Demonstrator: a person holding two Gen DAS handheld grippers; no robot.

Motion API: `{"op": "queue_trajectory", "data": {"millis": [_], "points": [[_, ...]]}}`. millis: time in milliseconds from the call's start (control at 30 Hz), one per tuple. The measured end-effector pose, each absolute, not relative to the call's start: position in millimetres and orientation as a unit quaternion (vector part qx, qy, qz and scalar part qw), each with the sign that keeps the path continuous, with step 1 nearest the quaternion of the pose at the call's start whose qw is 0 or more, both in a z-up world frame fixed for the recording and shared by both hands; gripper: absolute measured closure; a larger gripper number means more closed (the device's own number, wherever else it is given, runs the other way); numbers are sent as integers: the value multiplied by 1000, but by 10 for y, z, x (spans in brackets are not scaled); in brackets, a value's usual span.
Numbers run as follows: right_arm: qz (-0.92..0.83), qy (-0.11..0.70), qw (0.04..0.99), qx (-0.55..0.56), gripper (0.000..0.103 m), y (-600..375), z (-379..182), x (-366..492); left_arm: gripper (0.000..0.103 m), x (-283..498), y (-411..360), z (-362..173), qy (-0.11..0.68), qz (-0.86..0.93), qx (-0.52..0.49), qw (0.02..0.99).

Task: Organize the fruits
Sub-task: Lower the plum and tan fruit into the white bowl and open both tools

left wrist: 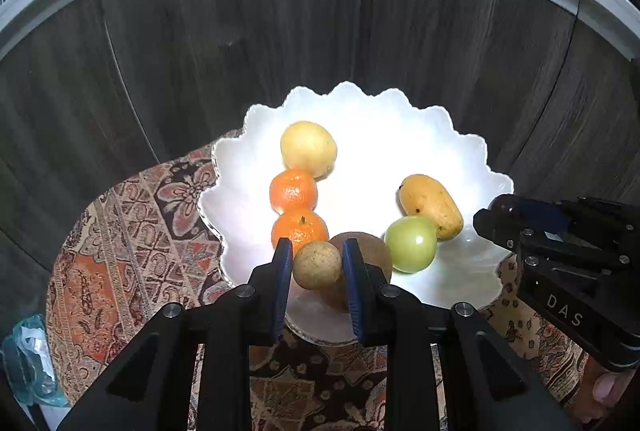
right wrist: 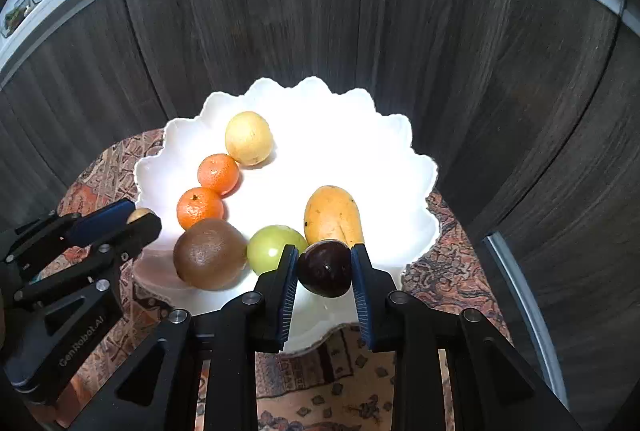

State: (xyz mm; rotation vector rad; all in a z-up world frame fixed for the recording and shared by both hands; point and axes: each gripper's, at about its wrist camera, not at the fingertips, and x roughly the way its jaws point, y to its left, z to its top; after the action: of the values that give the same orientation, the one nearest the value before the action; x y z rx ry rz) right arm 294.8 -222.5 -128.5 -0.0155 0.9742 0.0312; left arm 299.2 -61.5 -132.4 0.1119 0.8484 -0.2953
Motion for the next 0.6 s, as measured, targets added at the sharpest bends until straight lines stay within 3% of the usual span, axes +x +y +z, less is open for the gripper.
{"op": "queue_trajectory", "data": {"millis": [100, 300, 467, 600], "points": [[15, 472, 882, -9, 75, -2227, -1331, 2966, 75, 3014, -622, -1365, 413, -139, 56, 898], [5, 466, 885, -17, 70, -2229, -1321, 2954, 55, 2991, -590, -1350, 414, -130, 54, 900], [-20, 447, 894, -28, 29, -2234, -1218, 2881, 34, 2927, -532, -1282, 406, -117, 55, 905], [-34, 437, 898, -35, 15, -2235, -1122, 2825, 17, 2853, -478, -1197, 397, -102, 56, 910]]}}
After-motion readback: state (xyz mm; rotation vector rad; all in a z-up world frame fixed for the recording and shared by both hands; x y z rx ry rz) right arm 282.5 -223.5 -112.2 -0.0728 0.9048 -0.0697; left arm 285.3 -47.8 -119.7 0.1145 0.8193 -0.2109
